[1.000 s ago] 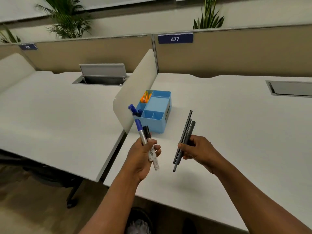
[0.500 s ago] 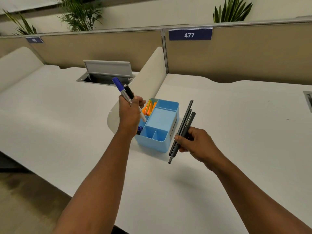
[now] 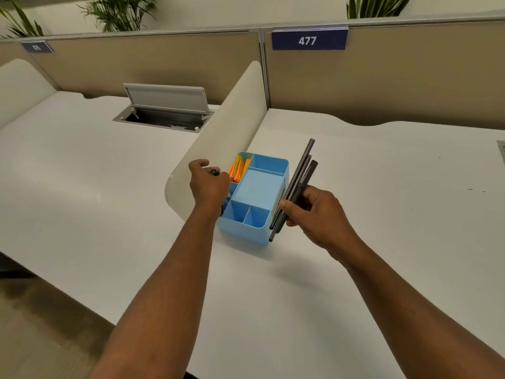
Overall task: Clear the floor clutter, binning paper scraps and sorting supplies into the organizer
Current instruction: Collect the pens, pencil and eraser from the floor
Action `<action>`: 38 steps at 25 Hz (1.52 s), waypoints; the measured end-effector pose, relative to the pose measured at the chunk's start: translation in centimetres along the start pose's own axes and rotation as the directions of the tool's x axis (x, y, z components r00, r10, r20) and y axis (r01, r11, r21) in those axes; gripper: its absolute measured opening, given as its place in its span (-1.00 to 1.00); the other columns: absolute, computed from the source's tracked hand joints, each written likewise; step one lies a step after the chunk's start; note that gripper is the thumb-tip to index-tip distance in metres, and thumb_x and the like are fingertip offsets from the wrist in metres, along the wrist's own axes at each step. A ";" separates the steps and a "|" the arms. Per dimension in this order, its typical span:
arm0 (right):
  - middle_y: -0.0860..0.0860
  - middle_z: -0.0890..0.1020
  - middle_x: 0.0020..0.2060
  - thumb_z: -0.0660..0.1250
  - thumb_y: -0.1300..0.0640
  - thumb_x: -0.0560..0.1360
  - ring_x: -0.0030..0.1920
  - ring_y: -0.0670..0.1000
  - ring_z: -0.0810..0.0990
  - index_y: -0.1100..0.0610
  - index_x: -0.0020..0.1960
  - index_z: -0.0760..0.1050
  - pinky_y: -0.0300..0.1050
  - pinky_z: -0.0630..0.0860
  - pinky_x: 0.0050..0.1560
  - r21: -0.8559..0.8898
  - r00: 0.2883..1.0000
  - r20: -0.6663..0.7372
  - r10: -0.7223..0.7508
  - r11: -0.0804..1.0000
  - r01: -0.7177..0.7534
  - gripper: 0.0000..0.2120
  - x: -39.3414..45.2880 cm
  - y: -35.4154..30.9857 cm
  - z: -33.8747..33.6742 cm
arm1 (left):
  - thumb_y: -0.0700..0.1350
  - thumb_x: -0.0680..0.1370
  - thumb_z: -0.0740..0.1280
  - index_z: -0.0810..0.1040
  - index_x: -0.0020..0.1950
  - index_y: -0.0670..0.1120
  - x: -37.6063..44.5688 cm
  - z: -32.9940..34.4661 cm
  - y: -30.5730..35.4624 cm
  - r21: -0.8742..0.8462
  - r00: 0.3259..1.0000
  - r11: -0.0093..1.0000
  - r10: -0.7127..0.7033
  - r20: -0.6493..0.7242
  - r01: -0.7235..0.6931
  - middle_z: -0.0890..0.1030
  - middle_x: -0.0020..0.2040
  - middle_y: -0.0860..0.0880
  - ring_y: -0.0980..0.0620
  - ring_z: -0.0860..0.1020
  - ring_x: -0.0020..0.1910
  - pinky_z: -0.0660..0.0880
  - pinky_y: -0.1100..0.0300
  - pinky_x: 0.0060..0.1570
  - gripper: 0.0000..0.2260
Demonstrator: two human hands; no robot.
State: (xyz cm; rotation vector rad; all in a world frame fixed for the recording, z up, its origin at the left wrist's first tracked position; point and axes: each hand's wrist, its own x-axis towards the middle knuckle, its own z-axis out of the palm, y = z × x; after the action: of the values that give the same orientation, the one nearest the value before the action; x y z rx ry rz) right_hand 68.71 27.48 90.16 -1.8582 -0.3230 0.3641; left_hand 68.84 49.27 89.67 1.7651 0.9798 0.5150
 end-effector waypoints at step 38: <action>0.04 0.63 -0.01 0.40 0.06 0.49 -0.06 -0.05 0.50 0.07 0.06 0.54 -0.20 0.46 -0.11 -0.578 0.969 0.234 -0.082 0.790 0.206 -0.82 5.2 0.3 6.1 | 0.00 0.49 0.43 0.63 0.01 -0.10 -5.7 -1.2 -3.6 0.247 0.990 0.963 0.125 -0.060 -0.107 0.67 -0.16 -0.01 0.18 0.54 -0.33 0.30 0.51 -0.45 -0.80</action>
State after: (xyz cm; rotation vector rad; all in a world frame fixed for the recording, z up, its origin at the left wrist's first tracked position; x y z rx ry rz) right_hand 70.98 34.73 87.64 -2.4053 -0.7905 0.3666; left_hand 63.27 45.89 87.45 2.0451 1.0304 0.5571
